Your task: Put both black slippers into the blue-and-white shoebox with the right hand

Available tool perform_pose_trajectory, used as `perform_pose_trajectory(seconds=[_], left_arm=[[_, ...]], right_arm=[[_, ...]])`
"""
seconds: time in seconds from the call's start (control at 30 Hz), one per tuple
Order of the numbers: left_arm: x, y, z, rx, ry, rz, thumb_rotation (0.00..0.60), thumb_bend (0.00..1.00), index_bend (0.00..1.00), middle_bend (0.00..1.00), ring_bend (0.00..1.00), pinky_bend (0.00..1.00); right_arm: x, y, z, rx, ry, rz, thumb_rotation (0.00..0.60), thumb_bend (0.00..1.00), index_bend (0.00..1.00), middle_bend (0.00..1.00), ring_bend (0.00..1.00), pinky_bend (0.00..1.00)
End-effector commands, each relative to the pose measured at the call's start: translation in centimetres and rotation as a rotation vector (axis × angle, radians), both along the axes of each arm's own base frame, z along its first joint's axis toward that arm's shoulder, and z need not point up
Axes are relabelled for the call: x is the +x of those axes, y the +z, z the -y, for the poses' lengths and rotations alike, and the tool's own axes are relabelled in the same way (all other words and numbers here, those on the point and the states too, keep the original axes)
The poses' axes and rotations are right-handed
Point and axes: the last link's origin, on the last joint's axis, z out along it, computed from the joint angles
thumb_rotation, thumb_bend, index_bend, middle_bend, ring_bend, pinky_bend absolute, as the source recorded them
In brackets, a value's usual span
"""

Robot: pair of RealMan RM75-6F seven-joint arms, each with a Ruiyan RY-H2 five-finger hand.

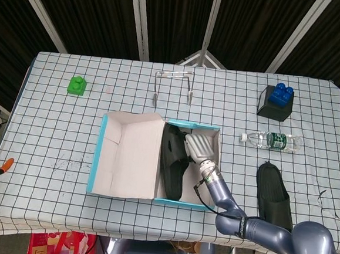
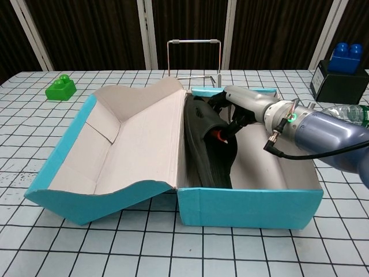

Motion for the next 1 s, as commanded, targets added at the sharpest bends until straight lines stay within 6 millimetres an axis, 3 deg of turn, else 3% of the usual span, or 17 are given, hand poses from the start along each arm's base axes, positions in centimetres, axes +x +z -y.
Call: perform_pose_trajectory(seconds=[0.03, 0.13, 0.33, 0.67, 1.0], left_arm=[[0.0, 0.0, 0.0, -0.002, -0.001, -0.002, 0.6, 0.23, 0.18, 0.0, 0.0, 0.12], [0.0, 0.0, 0.0, -0.001, -0.001, -0.003, 0.6, 0.23, 0.18, 0.0, 0.0, 0.12], [0.1, 0.0, 0.1, -0.002, -0.001, -0.004, 0.6, 0.23, 0.18, 0.0, 0.0, 0.12], [0.2, -0.1, 0.1, -0.006, 0.001, -0.006, 0.6, 0.23, 0.19, 0.0, 0.0, 0.12], [0.2, -0.1, 0.2, -0.013, 0.007, -0.006, 0.6, 0.23, 0.2, 0.0, 0.0, 0.12]], right_arm=[[0.2, 0.3, 0.1, -0.001, 0.001, 0.003, 0.6, 0.38, 0.58, 0.42, 1.0, 1.0], [0.1, 0.4, 0.1, 0.017, -0.002, -0.017, 0.6, 0.37, 0.44, 0.39, 1.0, 1.0], [0.3, 0.8, 0.0, 0.053, -0.027, -0.067, 0.6, 0.21, 0.33, 0.35, 1.0, 1.0], [0.9, 1.6, -0.1, 0.058, -0.045, -0.129, 0.6, 0.02, 0.24, 0.26, 1.0, 1.0], [2.4, 3.0, -0.7, 0.017, 0.006, -0.206, 0.6, 0.0, 0.2, 0.25, 1.0, 1.0]])
